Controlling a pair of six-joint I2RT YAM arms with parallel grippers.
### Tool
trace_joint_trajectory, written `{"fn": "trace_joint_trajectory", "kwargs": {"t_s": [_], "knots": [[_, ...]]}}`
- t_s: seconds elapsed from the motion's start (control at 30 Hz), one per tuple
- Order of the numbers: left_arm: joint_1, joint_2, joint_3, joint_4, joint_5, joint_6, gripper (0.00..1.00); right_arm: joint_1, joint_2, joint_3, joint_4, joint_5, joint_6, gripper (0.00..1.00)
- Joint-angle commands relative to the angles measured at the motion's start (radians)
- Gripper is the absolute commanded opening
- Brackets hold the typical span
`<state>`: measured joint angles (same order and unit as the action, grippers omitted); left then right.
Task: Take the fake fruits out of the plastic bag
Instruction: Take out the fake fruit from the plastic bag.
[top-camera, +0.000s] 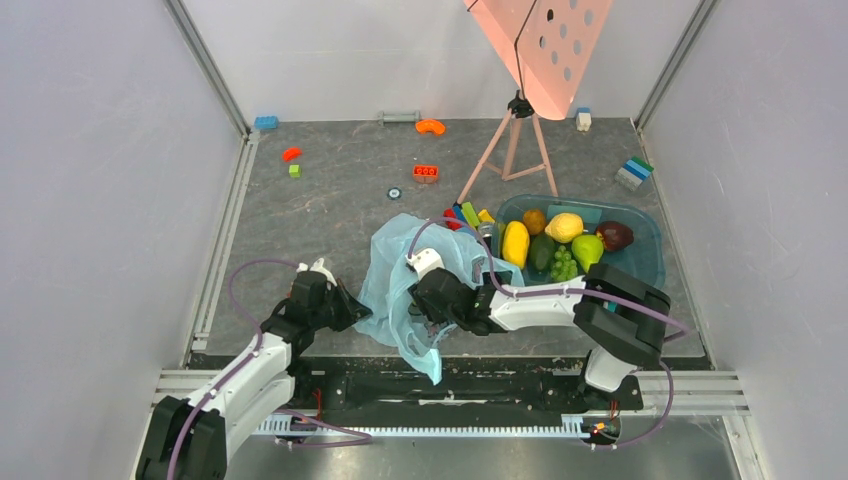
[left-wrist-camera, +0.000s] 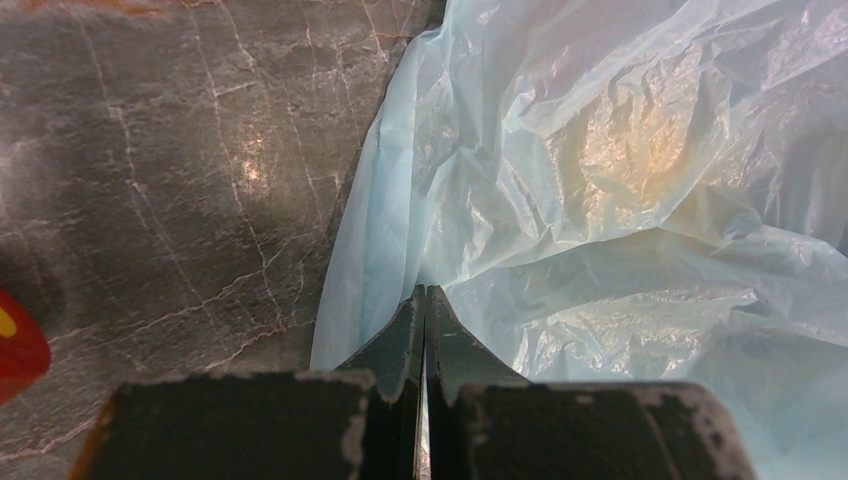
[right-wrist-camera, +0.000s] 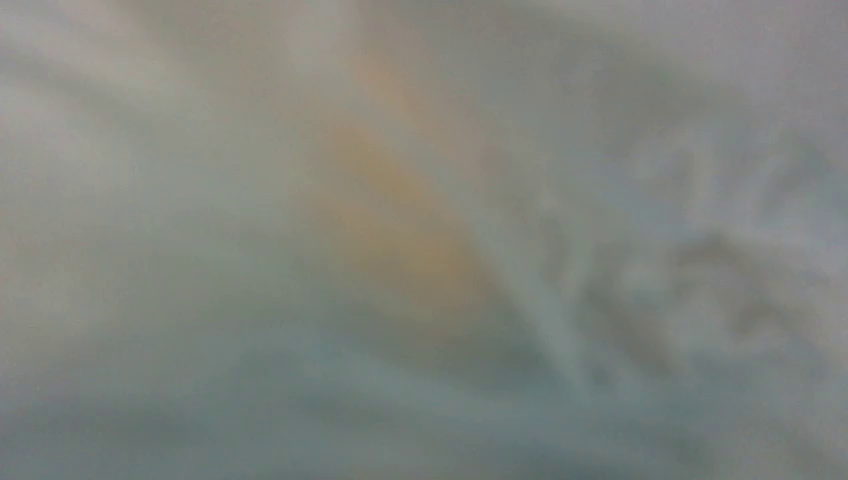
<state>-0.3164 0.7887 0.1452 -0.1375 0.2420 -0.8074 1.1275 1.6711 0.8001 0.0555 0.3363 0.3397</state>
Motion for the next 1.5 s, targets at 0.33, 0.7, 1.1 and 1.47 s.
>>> {"fn": "trace_joint_trajectory", "kwargs": {"t_s": [0.33, 0.7, 1.1, 1.47], "knots": [[-0.002, 0.014, 0.011, 0.002, -0.006, 0.005, 0.02, -0.003, -0.322, -0.061, -0.082, -0.039, 0.011, 0.42], [-0.002, 0.016, 0.02, 0.002, -0.007, 0.001, 0.02, -0.003, -0.619, -0.186, -0.156, -0.18, 0.033, 0.4], [-0.002, 0.043, 0.064, 0.009, -0.029, 0.004, 0.02, -0.003, -0.922, -0.257, -0.405, -0.224, 0.071, 0.39], [0.0, 0.032, 0.221, -0.072, -0.105, -0.002, 0.02, -0.003, -1.143, -0.22, -0.779, -0.043, 0.237, 0.37]]}}
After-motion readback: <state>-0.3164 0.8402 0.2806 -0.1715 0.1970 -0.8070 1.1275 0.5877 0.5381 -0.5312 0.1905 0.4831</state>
